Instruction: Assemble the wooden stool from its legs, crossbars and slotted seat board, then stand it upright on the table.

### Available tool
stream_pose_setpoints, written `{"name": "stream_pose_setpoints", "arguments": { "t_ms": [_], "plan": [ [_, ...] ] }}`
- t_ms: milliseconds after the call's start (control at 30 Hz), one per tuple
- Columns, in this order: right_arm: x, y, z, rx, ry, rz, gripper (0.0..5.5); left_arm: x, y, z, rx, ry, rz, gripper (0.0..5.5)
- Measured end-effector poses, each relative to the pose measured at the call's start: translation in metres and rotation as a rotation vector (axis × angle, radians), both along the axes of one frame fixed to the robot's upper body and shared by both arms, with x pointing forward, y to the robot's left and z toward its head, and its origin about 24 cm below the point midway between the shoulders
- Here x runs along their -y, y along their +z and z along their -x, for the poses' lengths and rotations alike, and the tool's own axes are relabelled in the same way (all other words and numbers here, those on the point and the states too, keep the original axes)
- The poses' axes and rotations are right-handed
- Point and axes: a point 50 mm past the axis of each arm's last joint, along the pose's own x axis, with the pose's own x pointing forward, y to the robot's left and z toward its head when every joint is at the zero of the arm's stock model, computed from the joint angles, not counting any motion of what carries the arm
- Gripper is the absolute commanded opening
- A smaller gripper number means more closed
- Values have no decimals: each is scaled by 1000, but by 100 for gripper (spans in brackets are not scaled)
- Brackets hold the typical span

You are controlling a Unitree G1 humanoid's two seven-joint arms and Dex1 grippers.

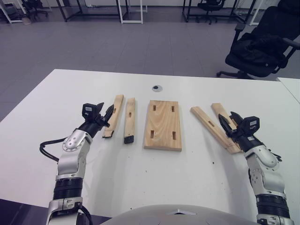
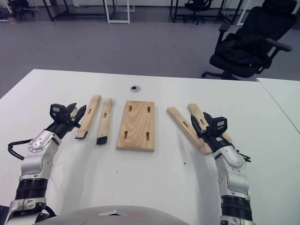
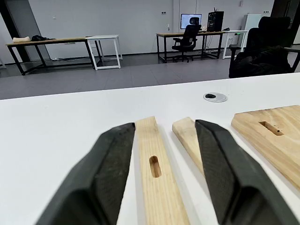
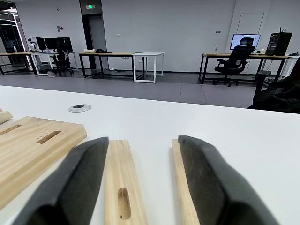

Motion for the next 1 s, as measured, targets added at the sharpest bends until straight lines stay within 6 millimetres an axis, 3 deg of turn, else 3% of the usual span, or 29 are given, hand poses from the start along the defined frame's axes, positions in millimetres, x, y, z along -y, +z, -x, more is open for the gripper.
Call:
{"name": "stream_pose_setpoints", "arguments": {
  "t_ms": [100, 333, 433, 567, 800, 833, 900, 1000],
  "plan": [
    [-1, 0, 0, 7, 1, 8, 279, -5, -6, 0, -22, 37, -35, 235],
    [-2, -4, -2, -4, 4, 25, 279, -46, -35, 0, -187, 238, -142, 235],
    [-2, -6, -2, -10, -4, 23, 282, -58, -54, 6, -281, 282, -124, 189],
    [-2, -8, -3, -17, -9, 19, 282, -60, -56, 5, -298, 258, -122, 133],
    [-7, -9, -4, -14, 3, 14, 282, -62, -54, 6, -281, 233, -120, 129],
    [-9, -8, -4, -14, 16, 11, 282, -61, -52, 6, -253, 230, -89, 129],
    [-27, 8, -11, 15, 115, -73, 282, -41, -24, -6, -79, 140, 11, 129],
    [-60, 41, -26, 58, 267, -373, 282, 20, 28, -22, 145, -141, 116, 129]
  ]
}}
